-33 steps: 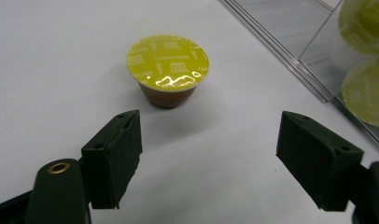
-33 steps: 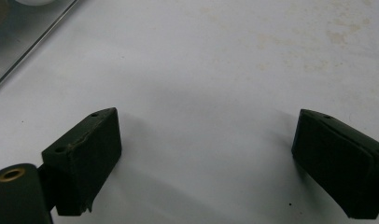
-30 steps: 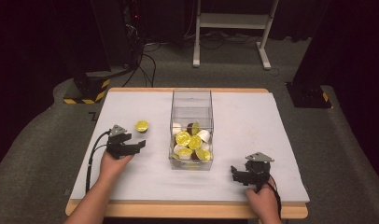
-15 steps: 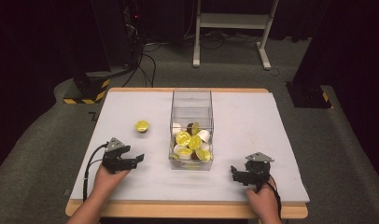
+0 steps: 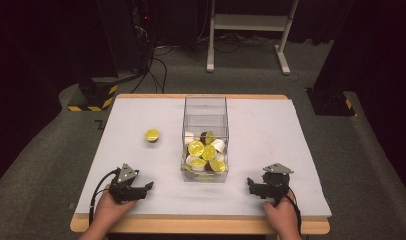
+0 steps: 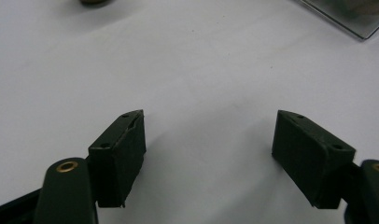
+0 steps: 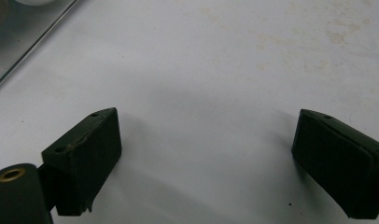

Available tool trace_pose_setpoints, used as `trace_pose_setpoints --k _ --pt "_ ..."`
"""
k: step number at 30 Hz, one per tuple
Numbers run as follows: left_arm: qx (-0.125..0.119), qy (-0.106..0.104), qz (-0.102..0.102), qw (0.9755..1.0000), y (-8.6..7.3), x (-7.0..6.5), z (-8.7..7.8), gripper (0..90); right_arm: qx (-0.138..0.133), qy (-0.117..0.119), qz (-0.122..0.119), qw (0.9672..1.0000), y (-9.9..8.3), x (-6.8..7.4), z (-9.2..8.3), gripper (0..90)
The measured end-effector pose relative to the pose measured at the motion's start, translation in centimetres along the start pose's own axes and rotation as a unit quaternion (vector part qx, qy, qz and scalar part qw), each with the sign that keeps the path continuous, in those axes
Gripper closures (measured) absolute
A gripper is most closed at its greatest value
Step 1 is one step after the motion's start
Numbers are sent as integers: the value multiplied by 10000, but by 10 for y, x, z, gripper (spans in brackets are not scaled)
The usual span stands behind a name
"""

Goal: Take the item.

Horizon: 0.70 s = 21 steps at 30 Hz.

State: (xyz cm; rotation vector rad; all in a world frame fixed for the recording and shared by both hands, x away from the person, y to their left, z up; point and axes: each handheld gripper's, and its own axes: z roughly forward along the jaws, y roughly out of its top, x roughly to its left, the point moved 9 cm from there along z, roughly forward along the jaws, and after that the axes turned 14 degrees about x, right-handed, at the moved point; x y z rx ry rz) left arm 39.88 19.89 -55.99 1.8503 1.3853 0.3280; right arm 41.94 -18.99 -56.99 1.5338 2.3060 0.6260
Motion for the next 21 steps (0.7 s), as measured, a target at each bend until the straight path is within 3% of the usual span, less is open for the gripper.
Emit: trace_pose_setpoints --k 21 --pt "-56 -41 -85 9999 1 0 0 254 0 1 -1 10000 0 0 0 81"
